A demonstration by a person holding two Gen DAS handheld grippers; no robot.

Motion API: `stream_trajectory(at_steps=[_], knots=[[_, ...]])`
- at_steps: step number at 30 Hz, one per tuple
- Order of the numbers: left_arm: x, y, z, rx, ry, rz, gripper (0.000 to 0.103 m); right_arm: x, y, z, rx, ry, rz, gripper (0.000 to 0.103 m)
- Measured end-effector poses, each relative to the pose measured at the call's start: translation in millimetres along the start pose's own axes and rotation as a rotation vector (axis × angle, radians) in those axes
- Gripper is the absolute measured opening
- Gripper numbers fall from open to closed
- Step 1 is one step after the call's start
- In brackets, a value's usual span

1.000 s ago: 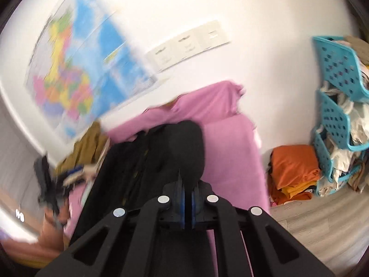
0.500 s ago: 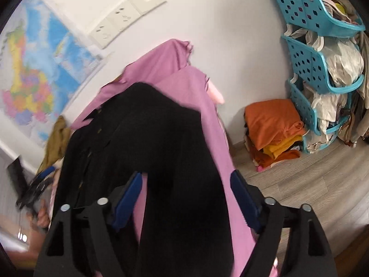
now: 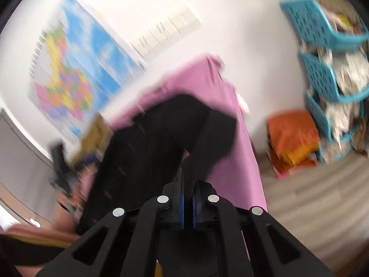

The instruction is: Fold large clothes

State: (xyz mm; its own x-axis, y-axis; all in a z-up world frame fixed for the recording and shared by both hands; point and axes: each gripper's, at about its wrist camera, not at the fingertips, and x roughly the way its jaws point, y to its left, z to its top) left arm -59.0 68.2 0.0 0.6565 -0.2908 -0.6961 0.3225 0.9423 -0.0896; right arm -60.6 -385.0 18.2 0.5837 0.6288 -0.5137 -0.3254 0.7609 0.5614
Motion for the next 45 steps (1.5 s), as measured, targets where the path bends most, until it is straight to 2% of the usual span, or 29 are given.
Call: stream_trajectory(at_steps=[2, 4, 8, 10, 13, 18, 20, 24, 25, 27, 30, 33, 36, 39, 42, 43, 44, 45], knots=[[-2.3, -2.0, 0.7, 0.002, -0.004, -0.007, 0.093, -19.3, 15.5, 22.0, -0.017, -0.067, 0.043, 0.005], [-6.2, -2.4, 1.6, -0.002, -0.012, -0.032, 0.093, -26.4, 39.4, 41.7, -0.073, -0.086, 0.075, 0.005], [-16.1, -2.6, 2.3, 0.001, -0.041, -0.063, 0.095, -2.4, 96.6, 64.7, -0.205, -0.013, 0.105, 0.005], [-21.7, -1.7, 2.7, 0.004, -0.057, -0.088, 0.096, 26.5, 122.3, 72.6, -0.267, 0.055, 0.106, 0.006], [-32.0, 1.7, 2.0, 0.01, -0.09, -0.114, 0.096, 73.4, 149.4, 80.0, -0.294, 0.138, 0.123, 0.008], [-42.2, 8.7, -2.3, 0.014, -0.108, -0.134, 0.098, 184.8, 192.1, 70.1, -0.348, 0.321, 0.134, 0.011], [-42.0, 11.8, -7.2, 0.017, -0.097, -0.145, 0.097, 226.3, 200.6, 58.8, -0.328, 0.384, 0.144, 0.019], [-30.5, 15.8, -16.4, 0.019, -0.047, -0.152, 0.098, 284.0, 207.1, 34.5, -0.287, 0.489, 0.14, 0.045], [-23.3, 16.3, -18.1, 0.014, -0.023, -0.154, 0.097, 292.3, 206.5, 28.6, -0.284, 0.501, 0.134, 0.054], [-8.5, 14.1, -18.5, 0.009, 0.02, -0.156, 0.097, 293.1, 202.3, 25.9, -0.272, 0.512, 0.137, 0.063], [5.7, 4.7, -15.3, 0.032, 0.049, -0.162, 0.097, 255.2, 185.3, 37.5, -0.255, 0.403, 0.161, 0.064], [17.1, -20.7, -4.8, 0.138, 0.033, -0.17, 0.097, 203.5, 152.1, 54.0, -0.202, 0.246, 0.147, 0.073], [32.1, -47.7, 2.7, 0.222, 0.058, -0.204, 0.098, 171.1, 109.6, 58.9, -0.11, 0.174, 0.108, 0.073], [59.7, -78.8, 11.2, 0.305, 0.106, -0.179, 0.098, 156.8, 67.2, 56.9, -0.005, 0.143, 0.064, 0.073], [87.4, -81.9, 19.7, 0.269, 0.169, -0.117, 0.097, 154.4, 34.9, 49.3, 0.065, 0.139, 0.035, 0.073], [92.7, -78.7, 21.4, 0.244, 0.177, -0.106, 0.091, 156.3, 25.5, 46.2, 0.079, 0.141, 0.024, 0.073], [96.0, -72.5, 22.9, 0.216, 0.177, -0.093, 0.078, 161.0, 23.3, 43.3, 0.084, 0.145, 0.017, 0.073], [97.3, -63.5, 25.3, 0.182, 0.182, -0.093, 0.049, 164.8, 17.4, 41.0, 0.098, 0.146, 0.01, 0.073]])
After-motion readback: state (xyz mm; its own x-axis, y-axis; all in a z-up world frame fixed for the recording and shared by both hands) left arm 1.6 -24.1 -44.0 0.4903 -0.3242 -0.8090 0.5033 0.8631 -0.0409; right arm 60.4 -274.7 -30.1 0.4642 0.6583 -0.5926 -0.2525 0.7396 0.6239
